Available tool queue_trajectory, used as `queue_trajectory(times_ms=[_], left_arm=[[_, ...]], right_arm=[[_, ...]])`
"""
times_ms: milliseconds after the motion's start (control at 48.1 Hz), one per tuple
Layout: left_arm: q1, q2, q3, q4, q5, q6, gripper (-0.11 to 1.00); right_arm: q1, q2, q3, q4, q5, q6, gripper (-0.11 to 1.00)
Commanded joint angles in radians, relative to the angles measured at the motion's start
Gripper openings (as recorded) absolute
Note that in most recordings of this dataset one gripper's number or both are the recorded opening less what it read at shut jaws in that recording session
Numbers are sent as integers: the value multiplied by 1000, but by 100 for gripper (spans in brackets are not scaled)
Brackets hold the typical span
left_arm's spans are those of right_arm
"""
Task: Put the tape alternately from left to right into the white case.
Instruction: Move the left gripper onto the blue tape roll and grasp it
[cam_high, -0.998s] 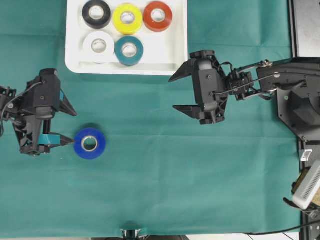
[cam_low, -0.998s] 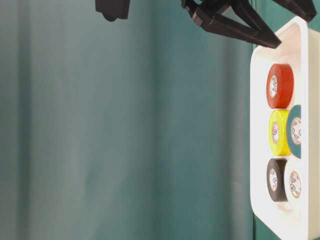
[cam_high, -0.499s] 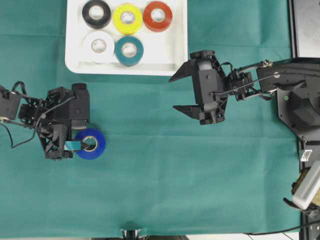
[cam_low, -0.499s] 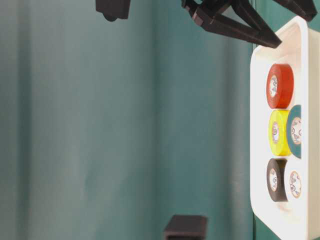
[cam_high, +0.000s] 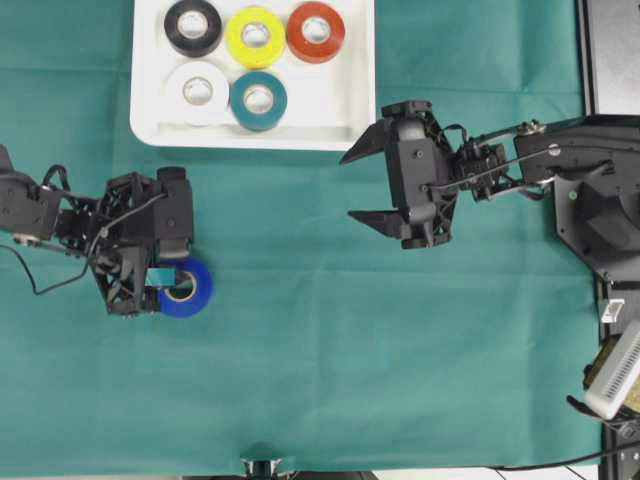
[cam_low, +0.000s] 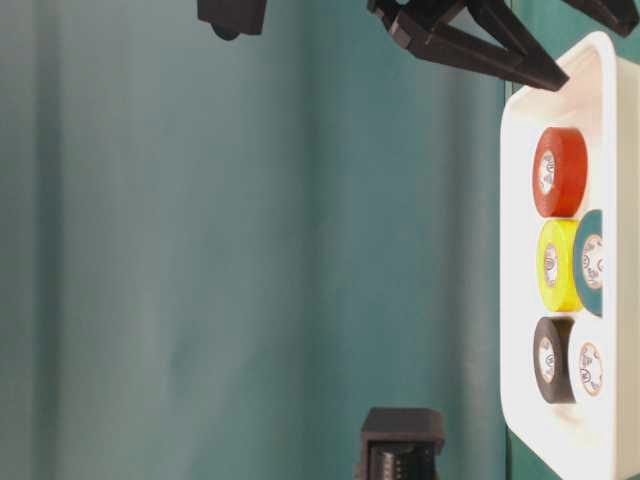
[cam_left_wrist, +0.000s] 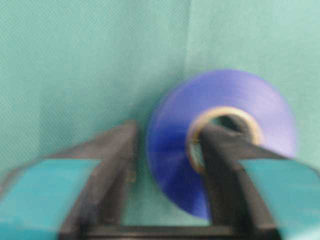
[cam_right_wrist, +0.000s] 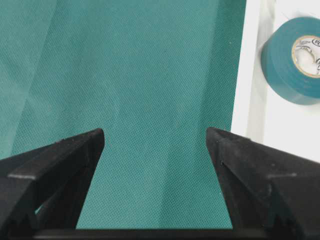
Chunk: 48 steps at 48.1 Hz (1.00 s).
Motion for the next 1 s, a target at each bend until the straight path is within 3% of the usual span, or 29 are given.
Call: queue_trajectory(times_ms=[0,62,437,977], left_arm=[[-5,-18,-5,0,0,5,37],[-3,-21,-5,2,3,5,27],[-9,-49,-12,0,32,3,27],[-2,-273,-11,0,176,6,27]], right_arm=[[2,-18,-8,-2,-3,3,87],[3,-18,-8,-2,-3,3,87],[2,-18,-6,-2,-3,3,87],[2,-18,-6,-2,-3,3,87]])
